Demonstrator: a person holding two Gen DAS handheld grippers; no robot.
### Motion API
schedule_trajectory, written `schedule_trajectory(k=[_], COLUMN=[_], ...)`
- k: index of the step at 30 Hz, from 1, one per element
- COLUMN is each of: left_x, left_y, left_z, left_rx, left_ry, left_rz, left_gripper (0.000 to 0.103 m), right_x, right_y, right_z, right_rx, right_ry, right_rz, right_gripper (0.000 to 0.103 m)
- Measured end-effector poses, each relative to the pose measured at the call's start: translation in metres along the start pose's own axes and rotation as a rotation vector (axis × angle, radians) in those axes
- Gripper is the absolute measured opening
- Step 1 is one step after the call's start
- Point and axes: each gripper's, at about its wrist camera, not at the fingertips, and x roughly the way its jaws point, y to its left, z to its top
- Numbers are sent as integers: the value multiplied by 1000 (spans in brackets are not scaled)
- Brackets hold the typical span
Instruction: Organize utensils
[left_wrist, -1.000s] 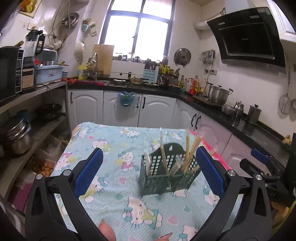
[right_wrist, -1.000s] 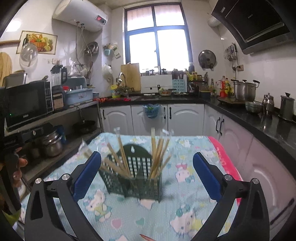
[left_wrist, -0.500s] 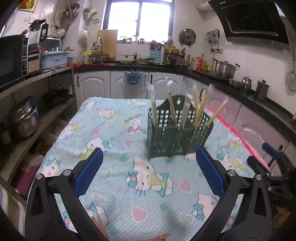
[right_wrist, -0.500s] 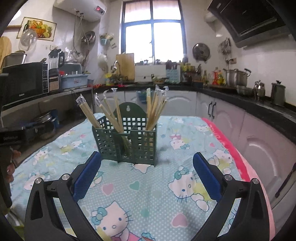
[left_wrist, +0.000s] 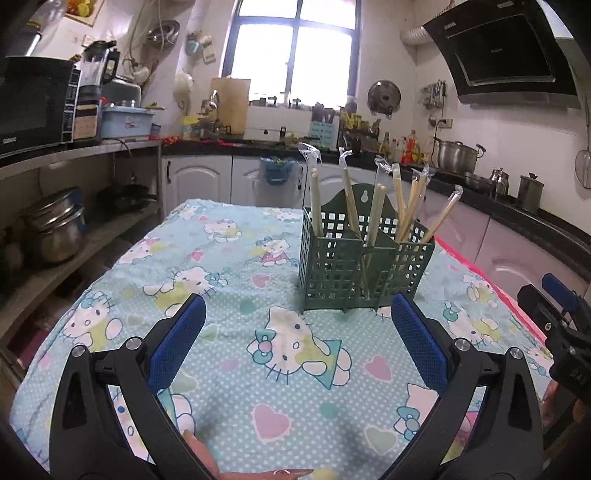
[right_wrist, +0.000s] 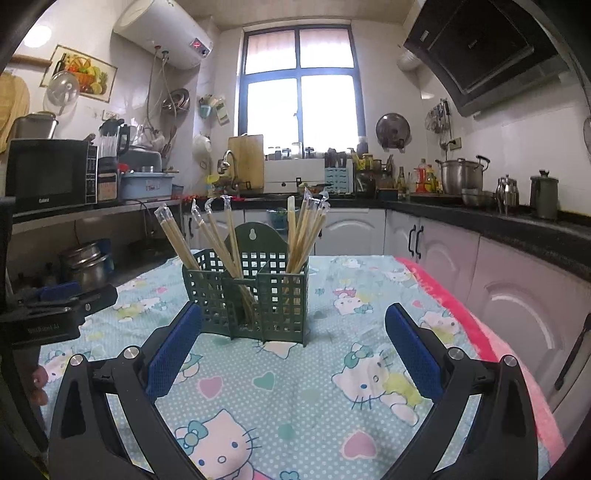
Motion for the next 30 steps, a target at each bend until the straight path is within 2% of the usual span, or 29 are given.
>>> schedule_trajectory(k=[7,30], left_x=[-2,-8], left_y=[0,-2], left_z=[-1,0], left_rx=[-5,-13], left_ry=[-18,-31], left_rz=[-16,-16], left_gripper=[93,93], right_x=[5,2], right_y=[6,11], right_z=[-8,-8], right_rx=[-3,-11], right_ry=[40,24], right_rz=[12,8], right_gripper=[97,97])
